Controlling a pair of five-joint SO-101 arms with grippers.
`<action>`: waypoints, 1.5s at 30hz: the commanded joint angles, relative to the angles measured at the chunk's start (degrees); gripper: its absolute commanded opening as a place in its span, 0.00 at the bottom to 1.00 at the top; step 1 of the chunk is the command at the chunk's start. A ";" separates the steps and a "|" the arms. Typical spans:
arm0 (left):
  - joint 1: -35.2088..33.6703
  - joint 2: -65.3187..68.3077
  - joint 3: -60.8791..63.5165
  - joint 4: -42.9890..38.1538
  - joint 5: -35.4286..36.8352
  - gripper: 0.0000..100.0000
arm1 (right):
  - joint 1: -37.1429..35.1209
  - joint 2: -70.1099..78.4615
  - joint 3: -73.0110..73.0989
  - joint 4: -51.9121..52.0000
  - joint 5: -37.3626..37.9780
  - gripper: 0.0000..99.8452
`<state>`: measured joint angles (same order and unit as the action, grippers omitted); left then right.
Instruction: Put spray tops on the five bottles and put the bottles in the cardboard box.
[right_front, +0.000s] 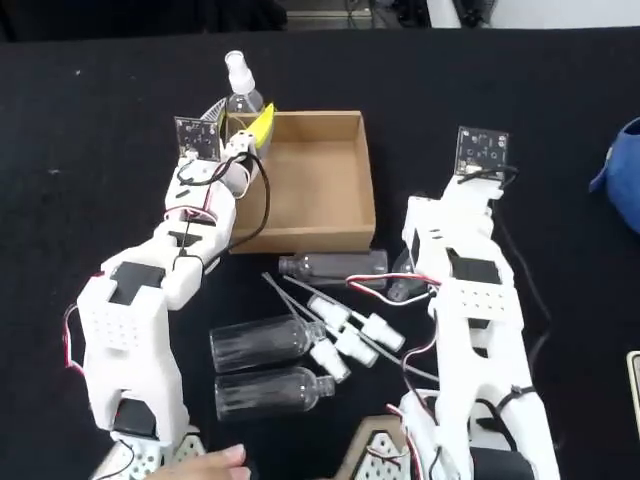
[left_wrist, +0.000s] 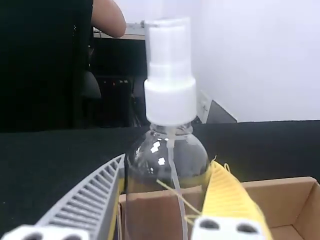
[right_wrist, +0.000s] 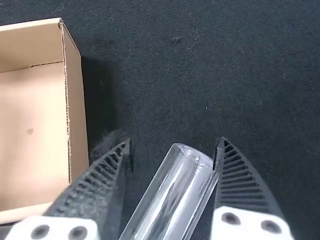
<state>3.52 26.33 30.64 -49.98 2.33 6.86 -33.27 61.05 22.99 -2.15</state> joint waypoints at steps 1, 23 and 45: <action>0.31 -0.35 -1.89 -1.23 0.00 0.03 | 0.79 -2.59 -0.84 -1.41 -0.35 0.24; 0.04 3.87 4.35 -14.15 0.00 0.03 | 0.79 -2.59 -0.84 -1.41 -0.35 0.24; -0.48 3.25 4.26 -14.15 0.00 0.22 | 0.79 -2.59 -0.84 -1.41 -0.26 0.24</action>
<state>3.52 31.08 35.74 -62.90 2.24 6.86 -33.27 61.05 22.99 -2.15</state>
